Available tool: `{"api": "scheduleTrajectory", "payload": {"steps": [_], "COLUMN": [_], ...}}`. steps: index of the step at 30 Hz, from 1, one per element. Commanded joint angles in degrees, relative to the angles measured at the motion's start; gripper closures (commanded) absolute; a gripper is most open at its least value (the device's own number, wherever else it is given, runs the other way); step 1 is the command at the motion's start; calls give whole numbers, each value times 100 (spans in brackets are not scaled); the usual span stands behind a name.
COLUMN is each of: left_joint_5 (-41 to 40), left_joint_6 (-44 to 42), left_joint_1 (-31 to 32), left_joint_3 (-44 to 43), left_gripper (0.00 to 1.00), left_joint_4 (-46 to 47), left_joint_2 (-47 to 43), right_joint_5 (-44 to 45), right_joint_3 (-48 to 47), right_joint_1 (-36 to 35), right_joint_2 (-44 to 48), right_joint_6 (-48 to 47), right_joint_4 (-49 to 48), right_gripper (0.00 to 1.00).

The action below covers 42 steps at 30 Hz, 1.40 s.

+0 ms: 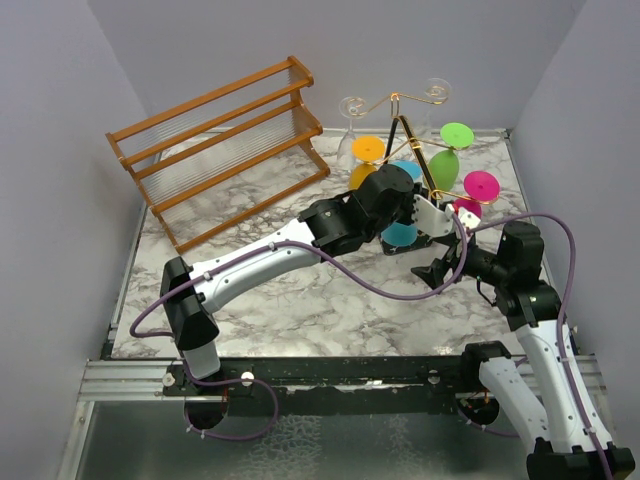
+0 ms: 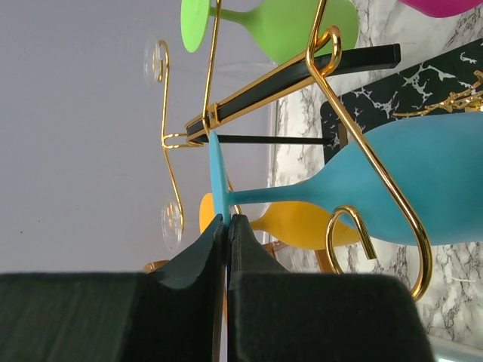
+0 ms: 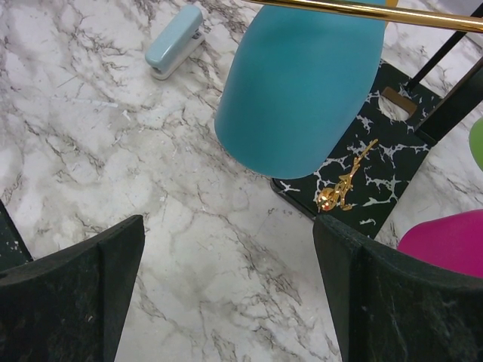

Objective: Place the wine glass upside down on the wine glass rack

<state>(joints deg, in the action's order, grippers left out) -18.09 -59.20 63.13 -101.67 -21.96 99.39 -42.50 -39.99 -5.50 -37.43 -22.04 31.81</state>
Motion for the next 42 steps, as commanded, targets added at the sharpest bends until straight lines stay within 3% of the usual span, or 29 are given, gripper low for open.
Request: {"api": "scheduleTrajectory", "payload": {"steps": [1, 8, 21, 28, 42], "left_joint_5": [289, 521, 861, 859, 1297], "left_joint_6": [118, 308, 636, 438, 473], "left_joint_1": [332, 187, 44, 49, 178], "left_joint_3": [-36, 38, -357, -288, -165], "left_gripper": [100, 100, 100, 100, 100], "left_joint_4": [123, 53, -39, -104, -673], "left_joint_2": [333, 219, 229, 224, -188], "right_joint_5": [224, 982, 1512, 2039, 2174], "right_joint_3": [-138, -257, -324, -316, -302], "right_joint_1": [-103, 21, 605, 800, 892], "right_joint_2": [-40, -285, -219, -401, -577], "right_joint_6": [-14, 243, 631, 817, 853], "right_joint_4": [-252, -423, -680, -801, -809], "right_gripper": [7, 7, 6, 5, 5]}}
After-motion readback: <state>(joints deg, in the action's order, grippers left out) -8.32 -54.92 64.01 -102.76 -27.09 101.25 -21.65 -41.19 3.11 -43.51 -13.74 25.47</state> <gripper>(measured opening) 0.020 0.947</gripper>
